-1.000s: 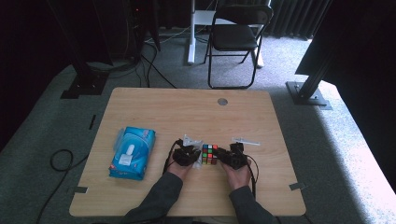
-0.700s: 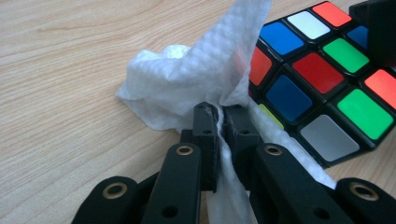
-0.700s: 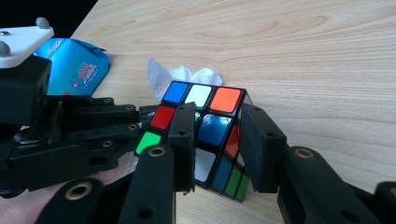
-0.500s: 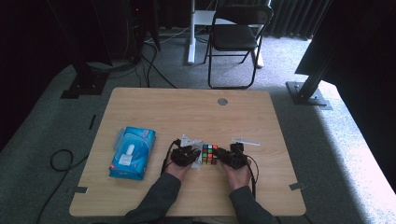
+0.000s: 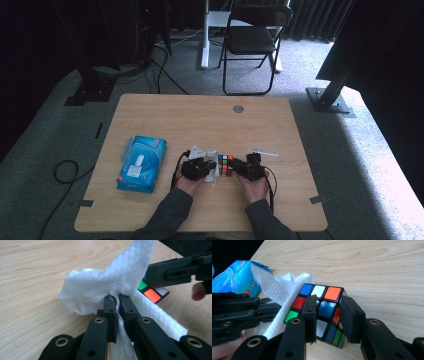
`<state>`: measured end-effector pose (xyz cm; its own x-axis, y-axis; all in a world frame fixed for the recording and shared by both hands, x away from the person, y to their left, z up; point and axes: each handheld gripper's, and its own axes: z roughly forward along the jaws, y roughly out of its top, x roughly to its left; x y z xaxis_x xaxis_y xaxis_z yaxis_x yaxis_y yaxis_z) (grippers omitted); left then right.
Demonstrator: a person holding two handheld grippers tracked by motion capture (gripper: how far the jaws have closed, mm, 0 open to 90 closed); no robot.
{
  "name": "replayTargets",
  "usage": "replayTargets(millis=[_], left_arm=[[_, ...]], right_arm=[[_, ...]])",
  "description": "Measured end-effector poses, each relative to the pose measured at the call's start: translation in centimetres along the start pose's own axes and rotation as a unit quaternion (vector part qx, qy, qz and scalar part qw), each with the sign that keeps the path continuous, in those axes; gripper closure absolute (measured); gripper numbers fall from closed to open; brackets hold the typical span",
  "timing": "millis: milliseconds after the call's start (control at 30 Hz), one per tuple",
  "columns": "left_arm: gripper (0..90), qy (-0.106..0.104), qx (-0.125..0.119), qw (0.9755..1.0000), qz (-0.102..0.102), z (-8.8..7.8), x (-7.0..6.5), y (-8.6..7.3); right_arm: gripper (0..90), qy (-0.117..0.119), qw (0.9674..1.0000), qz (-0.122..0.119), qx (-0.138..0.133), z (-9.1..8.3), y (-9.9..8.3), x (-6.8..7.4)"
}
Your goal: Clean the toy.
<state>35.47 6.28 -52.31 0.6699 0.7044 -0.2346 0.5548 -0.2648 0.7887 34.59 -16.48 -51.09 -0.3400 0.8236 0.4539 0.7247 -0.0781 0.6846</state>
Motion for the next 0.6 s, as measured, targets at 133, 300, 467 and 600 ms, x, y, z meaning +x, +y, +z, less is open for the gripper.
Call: replayTargets(millis=[133, 300, 467, 600], left_arm=[[85.4, 0.006, 0.007, 0.9999, 0.007, 0.2, 0.0, 0.0], [85.6, 0.026, 0.034, 0.999, 0.015, 1.4, 0.2, -0.4], [86.3, 0.044, 0.051, 0.9973, 0.029, 2.3, 0.1, -1.0], [86.3, 0.048, 0.051, 0.997, 0.034, 2.3, 0.0, -1.0]], right_arm=[[67.2, 0.0, 1.0, 0.0, 0.0, 0.0, 0.0, 0.0], [67.2, 0.0, 1.0, -0.001, 0.0, 0.0, 0.0, 0.0], [67.1, 0.001, 1.0, -0.001, 0.0, 0.0, 0.0, 0.0], [67.1, 0.001, 1.0, -0.001, 0.0, 0.0, 0.0, 0.0]])
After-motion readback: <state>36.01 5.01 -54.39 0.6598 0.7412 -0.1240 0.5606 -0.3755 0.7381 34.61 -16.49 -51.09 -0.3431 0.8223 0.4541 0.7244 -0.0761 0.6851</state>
